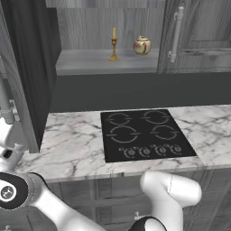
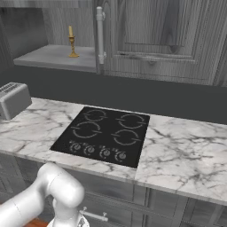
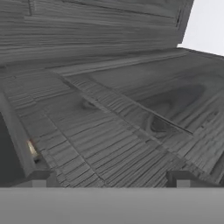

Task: Pick the candle and candle from the dining table and place them in the open cabinet. Close the cabinet after placing the objects.

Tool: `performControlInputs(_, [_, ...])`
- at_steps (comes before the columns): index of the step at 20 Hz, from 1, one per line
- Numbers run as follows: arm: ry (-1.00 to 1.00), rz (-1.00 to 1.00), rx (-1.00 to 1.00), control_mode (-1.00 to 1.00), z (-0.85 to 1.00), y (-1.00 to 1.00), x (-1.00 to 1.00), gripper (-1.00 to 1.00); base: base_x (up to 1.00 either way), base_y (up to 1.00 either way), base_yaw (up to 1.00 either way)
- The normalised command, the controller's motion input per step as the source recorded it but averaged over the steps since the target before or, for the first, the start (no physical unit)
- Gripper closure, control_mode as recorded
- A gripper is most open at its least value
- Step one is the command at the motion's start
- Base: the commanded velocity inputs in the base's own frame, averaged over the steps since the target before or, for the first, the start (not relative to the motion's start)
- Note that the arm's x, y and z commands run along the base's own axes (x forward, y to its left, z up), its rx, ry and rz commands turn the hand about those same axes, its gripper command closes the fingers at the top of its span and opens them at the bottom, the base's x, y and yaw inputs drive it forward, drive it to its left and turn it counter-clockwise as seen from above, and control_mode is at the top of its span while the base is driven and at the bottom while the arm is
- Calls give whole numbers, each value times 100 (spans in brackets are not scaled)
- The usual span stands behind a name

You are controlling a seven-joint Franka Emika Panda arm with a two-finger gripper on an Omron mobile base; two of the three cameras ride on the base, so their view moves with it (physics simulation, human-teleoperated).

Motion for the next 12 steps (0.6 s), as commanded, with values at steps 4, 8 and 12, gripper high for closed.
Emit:
performControlInputs(4, [-5, 4, 10, -100, 24, -33, 0, -100, 0, 0, 0])
performControlInputs(8, [-11, 8, 8, -100, 0, -63, 0, -100, 0, 0, 0])
performControlInputs(12, [-12, 11, 15, -100, 7, -79, -1, -100, 0, 0, 0])
